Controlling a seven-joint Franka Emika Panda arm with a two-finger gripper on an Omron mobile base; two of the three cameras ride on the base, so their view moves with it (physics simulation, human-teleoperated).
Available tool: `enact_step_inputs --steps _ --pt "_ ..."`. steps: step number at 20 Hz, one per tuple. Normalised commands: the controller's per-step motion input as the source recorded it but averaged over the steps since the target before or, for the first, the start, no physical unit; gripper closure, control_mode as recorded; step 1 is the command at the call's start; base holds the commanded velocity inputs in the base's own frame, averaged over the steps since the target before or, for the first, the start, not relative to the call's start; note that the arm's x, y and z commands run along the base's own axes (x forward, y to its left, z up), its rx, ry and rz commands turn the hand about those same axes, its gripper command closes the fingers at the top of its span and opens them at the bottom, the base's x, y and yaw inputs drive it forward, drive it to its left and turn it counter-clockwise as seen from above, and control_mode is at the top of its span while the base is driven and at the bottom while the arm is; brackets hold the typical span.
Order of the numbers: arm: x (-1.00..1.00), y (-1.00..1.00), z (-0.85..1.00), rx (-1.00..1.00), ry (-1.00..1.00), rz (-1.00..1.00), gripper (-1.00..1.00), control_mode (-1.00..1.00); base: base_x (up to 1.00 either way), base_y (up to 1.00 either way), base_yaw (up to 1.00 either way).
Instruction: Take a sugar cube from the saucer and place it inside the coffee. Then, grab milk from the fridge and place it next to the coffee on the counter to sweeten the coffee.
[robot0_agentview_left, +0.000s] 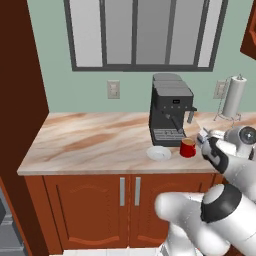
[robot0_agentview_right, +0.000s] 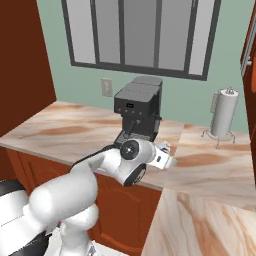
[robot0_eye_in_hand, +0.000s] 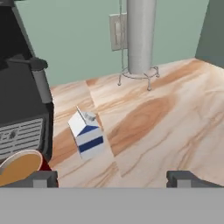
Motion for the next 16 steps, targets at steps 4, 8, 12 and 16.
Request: enact_step_inputs --steps 4,8,12,16 --pt "-1.00 0.05 1.00 0.00 -0.06 -0.14 -1.00 -1.00 0.00 0.00 0.00" --pt "-1.00 0.32 1.00 -0.01 -0.13 -0.05 -1.00 -1.00 0.00 0.00 0.00" --pt "-0.99 0.74 1.00 -0.13 -0.21 0.00 -1.00 -1.00 0.00 0.00 0.00" --pt "-0.80 1.00 1.00 -0.30 -0.31 0.00 -1.00 -1.00 0.00 0.00 0.00"
